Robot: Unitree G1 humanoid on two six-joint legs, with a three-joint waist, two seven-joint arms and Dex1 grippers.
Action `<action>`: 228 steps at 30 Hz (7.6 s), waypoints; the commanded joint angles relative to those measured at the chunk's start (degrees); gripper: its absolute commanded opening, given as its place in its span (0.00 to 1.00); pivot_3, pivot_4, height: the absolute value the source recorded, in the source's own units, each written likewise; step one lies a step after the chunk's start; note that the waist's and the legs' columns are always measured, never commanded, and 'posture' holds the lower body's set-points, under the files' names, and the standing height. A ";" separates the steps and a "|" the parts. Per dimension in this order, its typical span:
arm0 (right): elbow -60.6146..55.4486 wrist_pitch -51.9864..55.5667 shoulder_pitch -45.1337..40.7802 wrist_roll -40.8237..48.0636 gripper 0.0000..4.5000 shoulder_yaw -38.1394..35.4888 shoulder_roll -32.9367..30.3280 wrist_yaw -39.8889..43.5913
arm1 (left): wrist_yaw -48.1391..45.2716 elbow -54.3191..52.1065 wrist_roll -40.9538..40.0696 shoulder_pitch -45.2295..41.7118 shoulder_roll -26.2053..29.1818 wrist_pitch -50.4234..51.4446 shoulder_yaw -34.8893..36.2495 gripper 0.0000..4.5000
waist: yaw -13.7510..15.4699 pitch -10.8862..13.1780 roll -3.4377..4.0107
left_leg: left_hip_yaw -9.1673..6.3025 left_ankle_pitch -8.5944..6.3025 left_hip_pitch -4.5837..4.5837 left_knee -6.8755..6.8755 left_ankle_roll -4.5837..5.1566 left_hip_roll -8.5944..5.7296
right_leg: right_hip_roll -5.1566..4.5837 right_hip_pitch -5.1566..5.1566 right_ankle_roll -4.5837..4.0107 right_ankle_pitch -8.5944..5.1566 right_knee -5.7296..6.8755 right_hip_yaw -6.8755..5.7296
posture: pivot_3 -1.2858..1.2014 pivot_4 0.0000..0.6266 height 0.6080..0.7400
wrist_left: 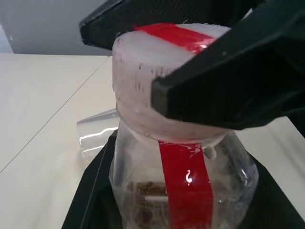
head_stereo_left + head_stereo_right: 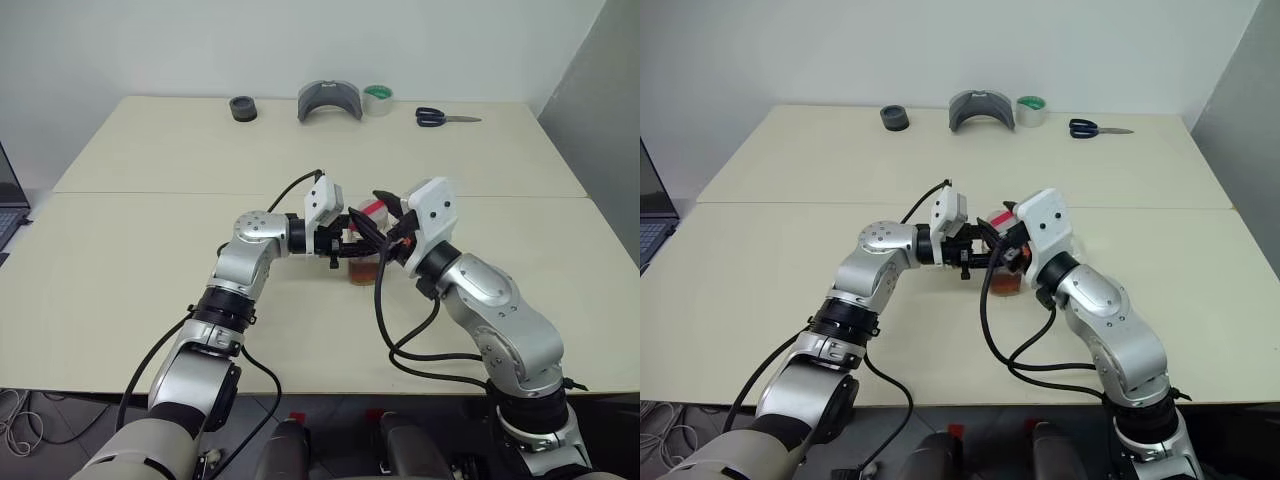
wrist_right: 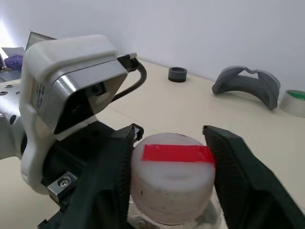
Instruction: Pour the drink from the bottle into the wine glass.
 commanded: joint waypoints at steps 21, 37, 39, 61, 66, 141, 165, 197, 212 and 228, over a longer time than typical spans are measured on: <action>25.72 -7.02 -17.30 12.54 0.96 -7.27 -15.96 34.81 | -2.74 -3.13 -0.54 -1.04 2.09 -1.01 0.61 0.41 | 0.05 0.03 0.03 | 0.05 0.00 -0.01 0.00 0.03 -0.04 | -0.09 0.03 0.02 0.06 -0.09 0.02 | 0.52 0.24 1.00; 6.07 -4.36 -8.56 10.79 1.00 -5.67 -10.80 19.90 | -4.03 -1.26 -1.89 -3.33 2.88 1.61 1.78 0.41 | -0.05 0.03 0.03 | 0.01 0.01 0.03 0.02 0.02 0.01 | 0.01 0.02 0.03 0.06 0.02 -0.01 | 0.52 0.24 1.00; 7.10 -5.71 -8.93 8.57 1.00 -4.64 -10.02 18.53 | -4.21 -0.70 -1.90 -3.73 2.90 1.77 1.89 0.41 | -0.03 0.03 0.03 | 0.02 0.01 0.02 0.02 0.02 0.00 | 0.01 0.02 0.03 0.05 0.01 0.00 | 0.52 0.24 1.00; 7.15 -4.99 -6.13 7.10 1.00 -7.39 -11.79 17.09 | -5.26 1.37 -1.10 -4.56 3.47 0.91 2.20 0.41 | -0.01 0.03 0.03 | 0.03 0.00 -0.01 -0.01 0.02 -0.01 | -0.01 0.01 0.02 0.05 -0.06 0.02 | 0.52 0.24 1.00; 6.78 -4.47 -5.98 7.56 1.00 -7.46 -11.92 16.74 | -5.31 1.13 -0.99 -4.28 3.66 0.72 2.07 0.41 | -0.01 0.03 0.03 | 0.01 0.00 -0.01 0.00 0.03 0.00 | -0.01 0.01 0.02 0.06 -0.03 -0.01 | 0.52 0.24 1.00; 7.00 -1.03 -9.71 8.06 1.00 -5.67 -10.39 15.38 | -4.96 0.61 0.03 -2.53 4.31 -1.12 1.71 0.41 | -0.01 0.03 0.03 | 0.02 0.00 -0.01 0.00 0.03 -0.01 | -0.01 0.01 0.02 0.06 -0.04 0.00 | 0.52 0.24 1.00; 7.53 2.64 -10.94 12.47 0.80 -4.42 -9.60 17.03 | -4.60 -0.07 -0.24 -2.08 4.17 -1.12 1.78 0.41 | -0.02 0.03 0.03 | 0.02 0.00 -0.01 0.00 0.03 0.00 | -0.01 0.01 0.02 0.06 -0.04 0.00 | 0.52 0.24 1.00; 8.74 -5.83 3.62 3.91 0.38 -21.91 -13.36 8.12 | 1.98 -10.19 -2.63 5.53 4.67 3.55 3.68 0.40 | 0.38 0.02 0.03 | -0.01 0.01 -0.06 0.02 0.02 -0.06 | -0.09 0.05 0.02 0.06 -0.07 -0.01 | 0.52 0.24 1.00; 16.54 0.52 10.89 2.16 0.99 -27.89 -11.85 -0.52 | 7.22 -12.85 -3.80 7.81 7.04 5.94 7.12 0.40 | -0.49 0.03 0.06 | 0.20 0.00 0.18 -0.02 0.03 0.02 | 0.01 0.04 0.01 0.05 0.14 0.19 | 0.52 0.24 1.00; 3.67 3.93 -3.20 14.92 1.00 -7.21 -10.16 15.16 | 30.83 6.37 1.73 1.61 11.00 -0.90 18.58 0.40 | -0.88 0.04 0.06 | 0.05 0.01 0.15 0.01 0.03 0.04 | 0.03 0.08 0.03 0.05 0.08 0.05 | 0.52 0.24 1.00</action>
